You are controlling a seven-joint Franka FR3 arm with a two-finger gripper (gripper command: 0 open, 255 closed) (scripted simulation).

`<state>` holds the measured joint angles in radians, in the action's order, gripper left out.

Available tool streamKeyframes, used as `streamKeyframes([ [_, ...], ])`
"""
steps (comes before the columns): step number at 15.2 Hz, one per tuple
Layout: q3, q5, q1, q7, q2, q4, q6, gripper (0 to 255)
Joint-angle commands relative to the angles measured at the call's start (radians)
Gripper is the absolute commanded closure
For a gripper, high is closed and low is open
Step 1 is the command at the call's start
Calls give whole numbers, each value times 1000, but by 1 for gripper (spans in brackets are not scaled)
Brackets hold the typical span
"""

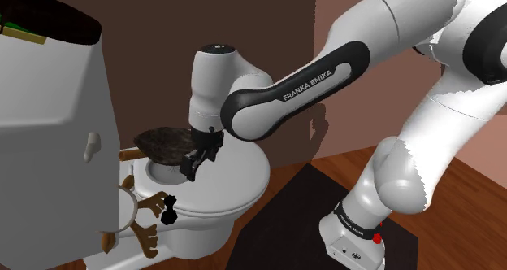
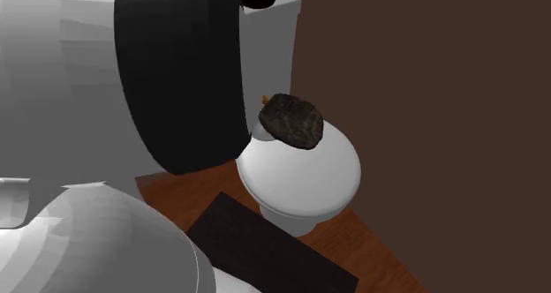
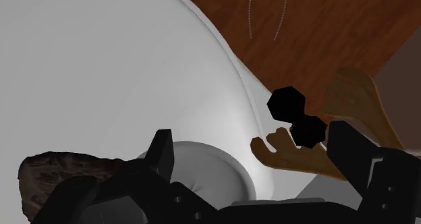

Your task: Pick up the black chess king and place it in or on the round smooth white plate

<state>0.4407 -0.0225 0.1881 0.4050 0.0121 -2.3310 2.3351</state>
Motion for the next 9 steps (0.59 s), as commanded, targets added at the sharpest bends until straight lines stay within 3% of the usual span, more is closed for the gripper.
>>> streamKeyframes([
  [1, 12, -37, 14, 39, 79, 38, 38, 0],
  [6, 14, -133, 74, 128, 265, 149, 101, 0],
  [9, 3, -155, 87, 144, 300, 156, 126, 0],
])
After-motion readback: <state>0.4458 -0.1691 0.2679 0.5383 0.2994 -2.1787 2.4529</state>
